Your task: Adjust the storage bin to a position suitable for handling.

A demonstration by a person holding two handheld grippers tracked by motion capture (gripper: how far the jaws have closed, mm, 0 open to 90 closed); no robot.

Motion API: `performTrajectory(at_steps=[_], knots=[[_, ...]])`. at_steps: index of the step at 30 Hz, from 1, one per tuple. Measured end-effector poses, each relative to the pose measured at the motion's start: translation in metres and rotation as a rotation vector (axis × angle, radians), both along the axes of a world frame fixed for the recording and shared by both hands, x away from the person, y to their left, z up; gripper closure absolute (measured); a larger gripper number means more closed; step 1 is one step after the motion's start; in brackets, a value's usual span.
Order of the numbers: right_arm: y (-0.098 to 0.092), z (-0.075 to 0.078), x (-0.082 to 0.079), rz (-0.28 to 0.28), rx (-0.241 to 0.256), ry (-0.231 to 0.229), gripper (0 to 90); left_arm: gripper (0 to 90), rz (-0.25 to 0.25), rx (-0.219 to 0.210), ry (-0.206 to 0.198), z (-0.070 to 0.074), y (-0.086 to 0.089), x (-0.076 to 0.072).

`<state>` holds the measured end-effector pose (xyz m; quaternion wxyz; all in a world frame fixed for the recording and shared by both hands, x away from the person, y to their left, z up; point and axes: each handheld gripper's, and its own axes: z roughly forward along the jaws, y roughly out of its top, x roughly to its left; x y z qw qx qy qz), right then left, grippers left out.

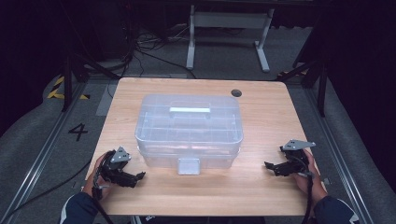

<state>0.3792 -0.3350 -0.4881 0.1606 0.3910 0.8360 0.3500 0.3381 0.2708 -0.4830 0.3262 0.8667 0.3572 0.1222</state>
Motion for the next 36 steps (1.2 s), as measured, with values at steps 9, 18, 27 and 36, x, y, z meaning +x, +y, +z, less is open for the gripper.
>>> performTrajectory(at_steps=[9,18,27,36], knots=[[0.003,0.000,0.004,-0.006,0.003,0.000,0.0,0.0,-0.030,0.007,-0.002,0.000,0.005,0.011],[0.003,0.003,-0.002,0.010,-0.019,0.014,2.5,0.0,-0.052,0.005,-0.002,0.000,0.005,0.015],[0.001,0.010,-0.006,0.043,0.042,-0.010,21.8,0.0,-0.051,0.005,0.001,0.000,0.002,0.018],[0.008,0.040,-0.006,0.050,0.077,-0.089,29.4,0.3,-0.040,0.005,-0.001,0.000,0.002,0.019]])
